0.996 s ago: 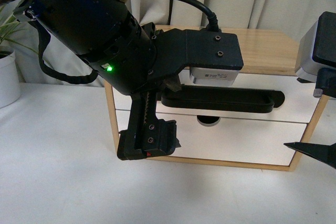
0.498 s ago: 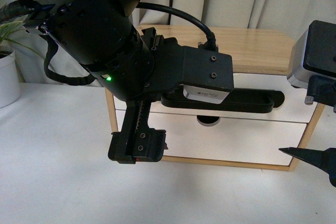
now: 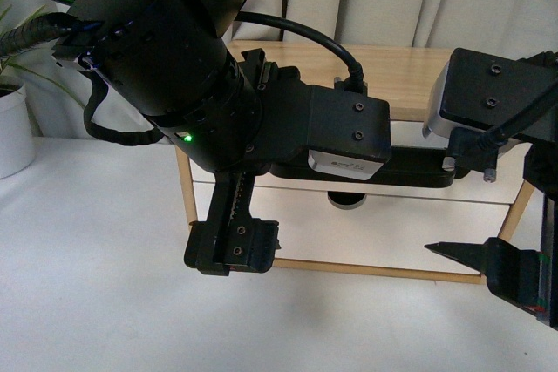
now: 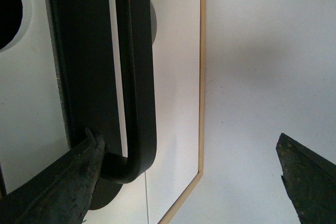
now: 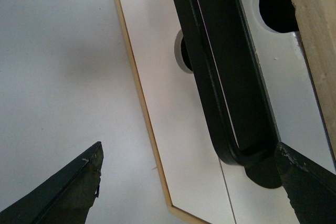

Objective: Pull drawer

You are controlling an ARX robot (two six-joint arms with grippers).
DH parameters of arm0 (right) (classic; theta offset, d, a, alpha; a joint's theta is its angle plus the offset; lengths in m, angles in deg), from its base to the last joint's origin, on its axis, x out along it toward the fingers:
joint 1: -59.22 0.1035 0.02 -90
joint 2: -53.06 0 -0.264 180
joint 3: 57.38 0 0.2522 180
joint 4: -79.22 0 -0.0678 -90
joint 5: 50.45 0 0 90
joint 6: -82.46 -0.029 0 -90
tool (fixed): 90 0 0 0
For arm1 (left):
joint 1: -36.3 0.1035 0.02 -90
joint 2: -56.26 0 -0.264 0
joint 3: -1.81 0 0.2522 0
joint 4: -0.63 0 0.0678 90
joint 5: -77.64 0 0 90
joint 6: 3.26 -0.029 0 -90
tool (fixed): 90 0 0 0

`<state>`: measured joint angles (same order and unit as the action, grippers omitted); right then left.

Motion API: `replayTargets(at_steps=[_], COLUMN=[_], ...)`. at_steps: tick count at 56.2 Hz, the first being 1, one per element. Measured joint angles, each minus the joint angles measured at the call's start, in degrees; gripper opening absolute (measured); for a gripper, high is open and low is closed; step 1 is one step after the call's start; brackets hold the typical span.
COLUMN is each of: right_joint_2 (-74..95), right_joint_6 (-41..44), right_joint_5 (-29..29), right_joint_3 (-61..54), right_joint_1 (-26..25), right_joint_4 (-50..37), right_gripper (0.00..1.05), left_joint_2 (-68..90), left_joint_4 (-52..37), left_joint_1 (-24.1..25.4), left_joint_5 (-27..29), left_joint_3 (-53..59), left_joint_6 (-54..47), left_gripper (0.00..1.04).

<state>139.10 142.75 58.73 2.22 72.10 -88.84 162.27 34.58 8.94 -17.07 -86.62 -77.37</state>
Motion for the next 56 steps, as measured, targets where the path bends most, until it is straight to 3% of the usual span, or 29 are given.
replayTargets(at_steps=[36,56], right_joint_2=[8.7,10.0], right_joint_6=[-4.0,-4.0], right_joint_5=[5.4,5.7], right_joint_3=[4.2,5.3], right_joint_1=[-0.4,-0.4], right_joint_4=[-3.5,-1.7], right_gripper=[0.96,0.96], left_joint_2=[0.3,0.3], left_joint_4=[-0.4,-1.2], left_joint_1=[0.3,0.3], left_joint_5=[-1.2,-1.4], left_joint_3=[0.3,0.8], left_joint_6=[0.7,0.7], left_gripper=[0.98,0.98])
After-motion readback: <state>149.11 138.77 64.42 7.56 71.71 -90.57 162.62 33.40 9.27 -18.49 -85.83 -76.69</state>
